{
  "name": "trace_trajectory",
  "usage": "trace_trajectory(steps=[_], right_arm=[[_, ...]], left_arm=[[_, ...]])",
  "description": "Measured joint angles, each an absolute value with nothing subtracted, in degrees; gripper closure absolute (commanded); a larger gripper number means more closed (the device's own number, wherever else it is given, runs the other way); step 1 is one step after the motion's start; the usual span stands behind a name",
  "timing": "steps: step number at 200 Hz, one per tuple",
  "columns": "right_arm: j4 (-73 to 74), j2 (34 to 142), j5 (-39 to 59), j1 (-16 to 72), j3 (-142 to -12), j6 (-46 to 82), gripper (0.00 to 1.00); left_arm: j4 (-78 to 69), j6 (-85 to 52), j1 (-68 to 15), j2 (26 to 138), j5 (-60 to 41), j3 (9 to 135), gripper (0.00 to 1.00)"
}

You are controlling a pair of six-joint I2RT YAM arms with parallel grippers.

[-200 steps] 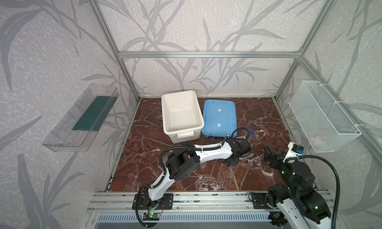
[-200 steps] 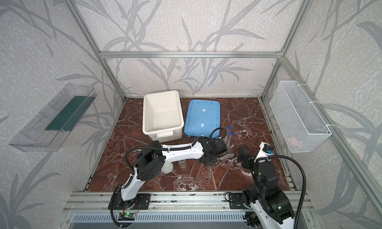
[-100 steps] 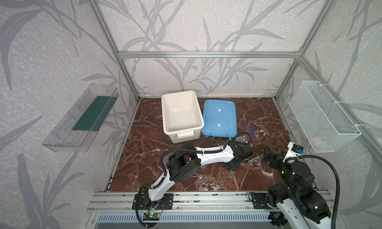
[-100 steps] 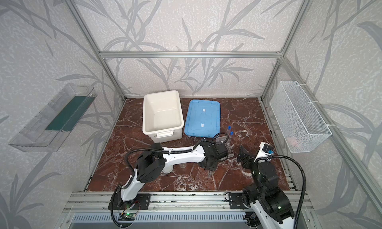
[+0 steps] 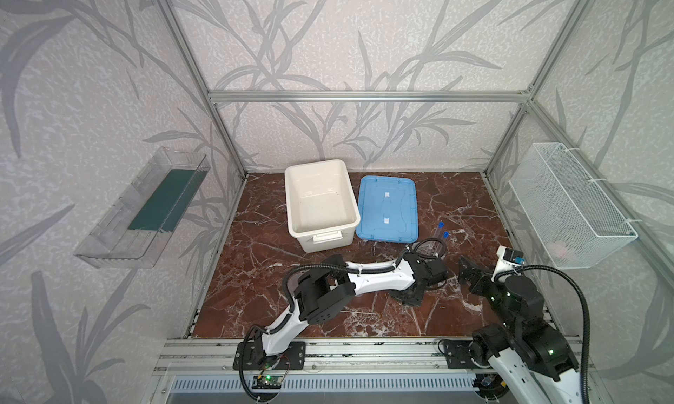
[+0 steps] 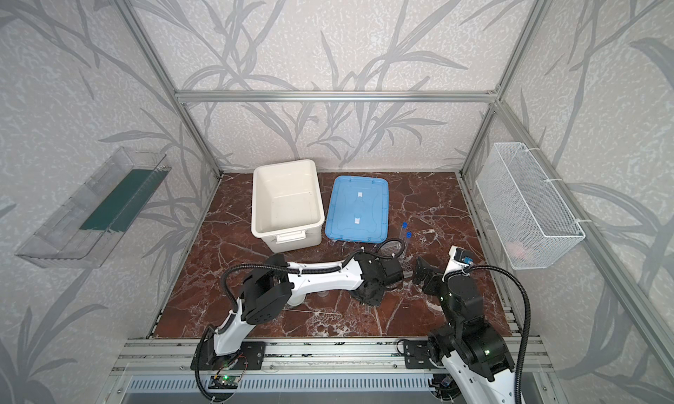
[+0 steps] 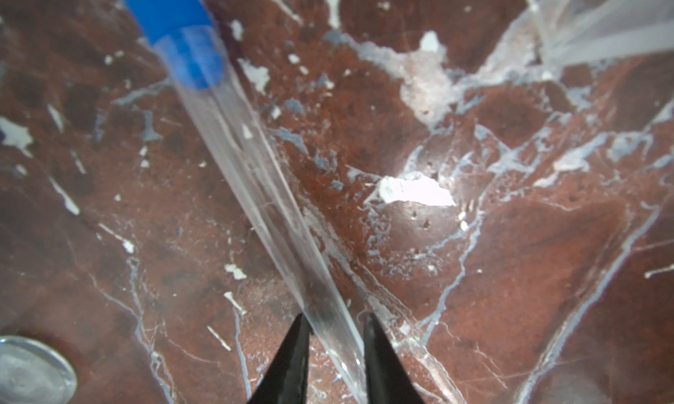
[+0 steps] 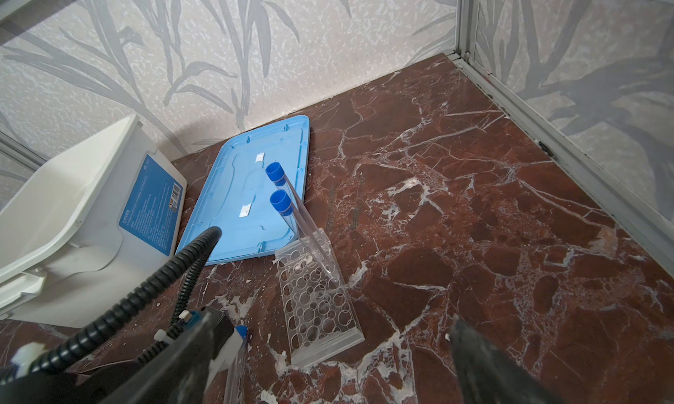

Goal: Organize the chemistry lab equipment
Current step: 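Lift the tube off the table with the left gripper, then carry the tube toward the rack with the left gripper while the right approaches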

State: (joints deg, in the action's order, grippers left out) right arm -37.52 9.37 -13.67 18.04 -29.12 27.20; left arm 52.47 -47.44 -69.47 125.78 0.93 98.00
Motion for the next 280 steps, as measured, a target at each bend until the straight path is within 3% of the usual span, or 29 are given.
trace_trajectory(steps=[83,207,244,280], right_arm=[[-37.6,9.3,-13.7,18.0,-29.1,27.2,0.01],[-37.3,11.6,-13.3,18.0,-29.1,26.7,0.0],[-36.3,13.3,-9.9,18.0,-29.1,26.0,0.03],[-31.9,21.0,0.0,18.0,-29.2,25.1,0.01]], left_arm=[[51.5,-47.5,-69.2,125.5,0.6,96.4,0.72],[43.0,-47.1,-67.0,119.0,-0.4,85.8,0.81],[36.7,-45.8,-66.5,114.8,-0.4,79.6,0.81],[27.6,-43.5,-66.5,107.0,-0.4,71.2,0.81]])
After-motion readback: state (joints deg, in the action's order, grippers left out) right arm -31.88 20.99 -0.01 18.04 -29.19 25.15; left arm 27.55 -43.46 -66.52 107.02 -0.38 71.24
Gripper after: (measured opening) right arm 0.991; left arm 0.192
